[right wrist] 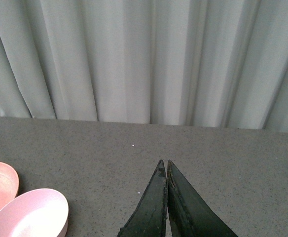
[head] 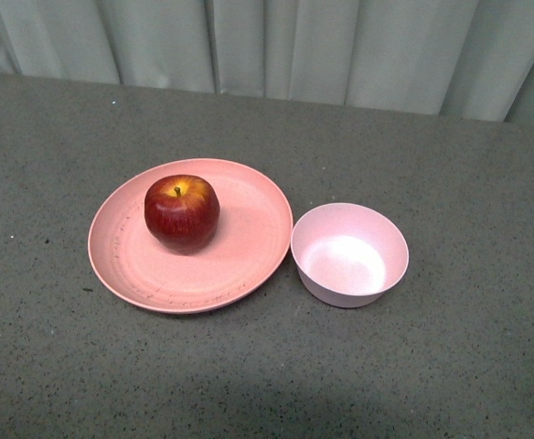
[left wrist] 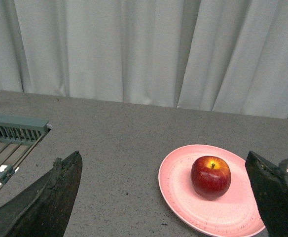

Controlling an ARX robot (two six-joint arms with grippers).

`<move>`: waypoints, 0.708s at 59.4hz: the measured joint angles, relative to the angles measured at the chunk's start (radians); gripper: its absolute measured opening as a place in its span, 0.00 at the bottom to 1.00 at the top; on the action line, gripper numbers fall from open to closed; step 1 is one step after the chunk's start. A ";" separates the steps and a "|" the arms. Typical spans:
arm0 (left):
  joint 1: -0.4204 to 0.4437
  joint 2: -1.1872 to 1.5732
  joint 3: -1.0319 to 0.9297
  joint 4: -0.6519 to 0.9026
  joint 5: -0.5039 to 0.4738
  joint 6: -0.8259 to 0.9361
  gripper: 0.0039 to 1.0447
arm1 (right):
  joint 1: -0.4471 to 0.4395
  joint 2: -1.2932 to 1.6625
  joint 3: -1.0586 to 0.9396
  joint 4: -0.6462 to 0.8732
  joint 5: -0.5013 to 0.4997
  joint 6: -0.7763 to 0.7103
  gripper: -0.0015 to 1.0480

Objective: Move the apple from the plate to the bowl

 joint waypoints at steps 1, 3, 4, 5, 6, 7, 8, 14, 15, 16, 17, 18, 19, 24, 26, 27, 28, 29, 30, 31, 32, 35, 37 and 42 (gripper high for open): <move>0.000 0.000 0.000 0.000 0.000 0.000 0.94 | 0.000 -0.013 -0.001 -0.011 0.000 0.000 0.01; 0.000 0.000 0.000 0.000 0.000 0.000 0.94 | 0.000 -0.032 -0.001 -0.029 0.000 0.000 0.01; 0.000 0.000 0.000 0.000 0.000 0.000 0.94 | 0.000 -0.045 -0.001 -0.040 0.000 0.000 0.01; 0.000 0.000 0.000 0.000 0.000 0.000 0.94 | 0.000 -0.051 -0.001 -0.046 0.000 0.000 0.01; 0.000 0.000 0.000 0.000 0.000 0.000 0.94 | 0.000 -0.064 -0.001 -0.058 0.000 0.000 0.01; 0.000 0.000 0.000 0.000 0.000 0.000 0.94 | 0.000 -0.070 -0.001 -0.064 0.000 0.000 0.01; 0.000 0.000 0.000 0.000 0.000 0.000 0.94 | 0.000 -0.083 -0.002 -0.076 0.000 0.000 0.01; 0.000 0.000 0.000 0.000 0.000 0.000 0.94 | 0.000 -0.143 -0.002 -0.132 0.000 0.000 0.01; 0.000 0.000 0.000 0.000 0.000 0.000 0.94 | 0.000 -0.149 -0.002 -0.137 0.000 0.000 0.01; 0.000 0.000 0.000 0.000 0.000 0.000 0.94 | 0.000 -0.160 -0.002 -0.148 0.000 0.000 0.01; 0.000 0.000 0.000 0.000 0.000 0.000 0.94 | 0.000 -0.171 -0.002 -0.158 0.000 0.000 0.01; 0.000 0.000 0.000 0.000 0.000 0.000 0.94 | 0.000 -0.176 -0.002 -0.163 0.000 0.000 0.01; 0.000 0.000 0.000 0.000 0.000 0.000 0.94 | 0.000 -0.187 -0.002 -0.173 0.000 0.000 0.01; 0.000 0.000 0.000 0.000 0.000 0.000 0.94 | 0.000 -0.227 -0.002 -0.211 0.000 0.000 0.01; 0.000 0.000 0.000 0.000 0.000 0.000 0.94 | 0.000 -0.241 -0.002 -0.225 0.000 0.000 0.01; 0.000 0.000 0.000 0.000 0.000 0.000 0.94 | 0.000 -0.250 -0.002 -0.234 0.000 0.000 0.01; 0.000 0.000 0.000 0.000 0.000 0.000 0.94 | 0.000 -0.255 -0.002 -0.238 0.000 0.000 0.01; 0.000 0.000 0.000 0.000 0.000 0.000 0.94 | 0.000 -0.264 -0.002 -0.247 0.000 0.000 0.01; 0.000 0.000 0.000 0.000 0.000 0.000 0.94 | 0.000 -0.273 -0.002 -0.256 0.000 0.000 0.01; 0.000 0.000 0.000 0.000 0.000 0.000 0.94 | 0.000 -0.281 -0.002 -0.264 0.000 0.000 0.01; 0.000 0.000 0.000 0.000 0.000 0.000 0.94 | 0.000 -0.289 -0.002 -0.272 0.000 0.000 0.01; 0.000 0.000 0.000 0.000 0.000 0.000 0.94 | 0.000 -0.315 -0.002 -0.296 0.000 0.000 0.01; 0.000 0.000 0.000 0.000 0.000 0.000 0.94 | 0.000 -0.326 -0.002 -0.307 0.000 0.000 0.01; 0.000 0.000 0.000 0.000 0.000 0.000 0.94 | 0.000 -0.352 -0.002 -0.333 0.000 0.000 0.01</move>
